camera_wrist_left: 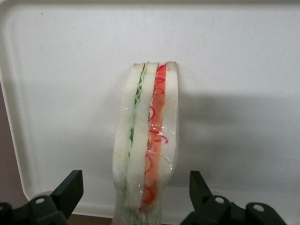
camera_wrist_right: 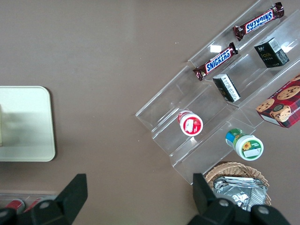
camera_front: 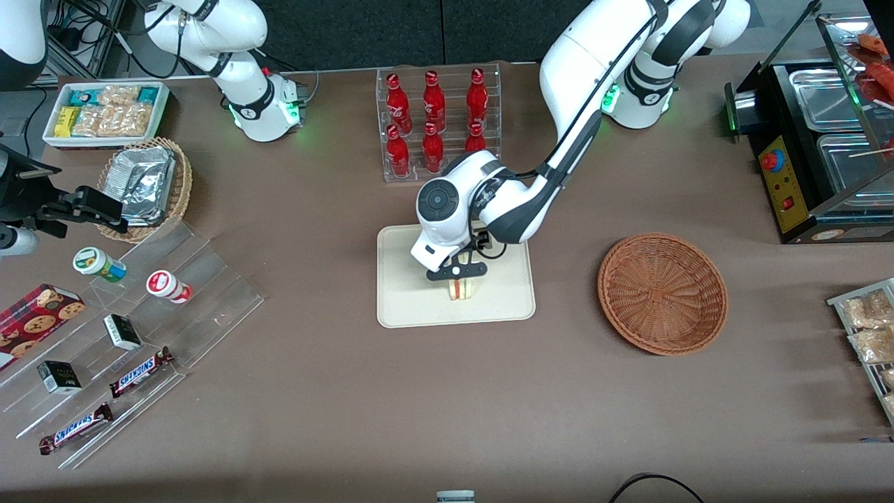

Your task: Place sandwich from basket to tray

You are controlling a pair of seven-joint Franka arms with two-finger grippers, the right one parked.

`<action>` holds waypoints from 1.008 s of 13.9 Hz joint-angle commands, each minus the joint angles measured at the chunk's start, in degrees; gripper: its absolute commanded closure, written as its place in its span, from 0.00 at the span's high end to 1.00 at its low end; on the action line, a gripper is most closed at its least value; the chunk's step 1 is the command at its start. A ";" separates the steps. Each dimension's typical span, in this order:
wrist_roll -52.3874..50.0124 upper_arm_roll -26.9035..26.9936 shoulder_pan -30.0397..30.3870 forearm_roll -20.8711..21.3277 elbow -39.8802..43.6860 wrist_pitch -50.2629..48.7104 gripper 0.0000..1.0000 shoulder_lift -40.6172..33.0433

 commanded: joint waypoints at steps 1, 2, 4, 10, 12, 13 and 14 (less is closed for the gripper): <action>-1.89 0.56 -0.34 0.93 0.87 -3.18 1.00 -2.62; -1.90 0.56 -0.08 0.84 1.13 -4.33 1.00 -3.23; -1.90 0.73 1.49 0.49 1.05 -4.77 1.00 -5.95; -0.75 0.38 12.74 0.05 0.34 -11.63 1.00 -14.04; 1.69 0.38 16.25 -0.04 -0.27 -13.55 1.00 -15.71; 4.23 0.38 17.92 -1.08 -0.80 -15.22 1.00 -16.59; 8.00 0.47 19.86 -2.66 -1.06 -17.41 1.00 -17.82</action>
